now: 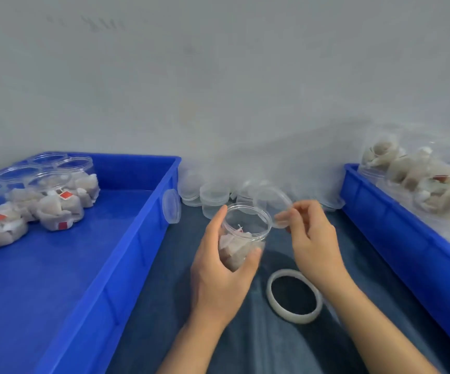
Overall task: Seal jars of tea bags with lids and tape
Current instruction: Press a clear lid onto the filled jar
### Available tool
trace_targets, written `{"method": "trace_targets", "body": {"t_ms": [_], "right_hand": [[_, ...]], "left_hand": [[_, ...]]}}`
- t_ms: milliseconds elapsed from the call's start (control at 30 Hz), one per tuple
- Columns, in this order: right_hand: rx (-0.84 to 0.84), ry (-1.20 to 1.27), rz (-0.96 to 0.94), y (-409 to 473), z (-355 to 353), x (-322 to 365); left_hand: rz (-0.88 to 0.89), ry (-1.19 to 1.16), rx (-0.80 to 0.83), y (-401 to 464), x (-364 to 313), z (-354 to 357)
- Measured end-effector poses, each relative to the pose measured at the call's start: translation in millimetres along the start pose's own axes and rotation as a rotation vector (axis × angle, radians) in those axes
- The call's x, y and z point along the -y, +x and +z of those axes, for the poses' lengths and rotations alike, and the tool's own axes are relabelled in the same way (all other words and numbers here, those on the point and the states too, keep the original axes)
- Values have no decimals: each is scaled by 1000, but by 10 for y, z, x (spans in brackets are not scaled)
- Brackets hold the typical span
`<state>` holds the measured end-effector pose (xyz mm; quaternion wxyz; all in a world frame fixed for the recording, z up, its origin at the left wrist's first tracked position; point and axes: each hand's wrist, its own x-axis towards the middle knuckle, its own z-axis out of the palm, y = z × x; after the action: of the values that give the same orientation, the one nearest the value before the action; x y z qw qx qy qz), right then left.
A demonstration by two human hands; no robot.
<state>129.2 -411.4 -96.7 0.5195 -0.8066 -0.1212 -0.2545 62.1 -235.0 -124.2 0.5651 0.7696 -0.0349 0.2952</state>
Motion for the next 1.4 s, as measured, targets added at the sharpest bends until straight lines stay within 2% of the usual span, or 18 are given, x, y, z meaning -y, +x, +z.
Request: {"method": "trace_targets", "body": {"t_ms": [167,300,367,433,500,633,833,967,1133,1267,1400], "right_hand": [[-300,408,182,-266,-240,208],[-432,619,308,-309,-332,300],[-420,692,392,-329,-355,309],[-336,764,480,-354,-331,328],[-252,710,508,-367,-297,341],[-185,559,490,-397,-249,368],[-200,415,428,-426,-257,357],[-211,438,380,-428,-266,381],[-238,440,222,-439,-283,415],[-104,415,84,-486,-264,417],[-15,348,-2,-535,-250,383]], "left_hand": [[146,153,28,-65,-60,103],[248,238,59,-99,-53,132],[268,246,57,-104,-46,140],[288,255,50,-108,-42,154],[313,277,44,-115,-45,168],[389,315,39,-142,-42,180],[458,342,49,-167,-69,204],[478,334,92,-197,-114,206],[430,303,140,-232,-160,210],[351,195,213,-259,-197,194],[242,99,172,-261,-199,209]]}}
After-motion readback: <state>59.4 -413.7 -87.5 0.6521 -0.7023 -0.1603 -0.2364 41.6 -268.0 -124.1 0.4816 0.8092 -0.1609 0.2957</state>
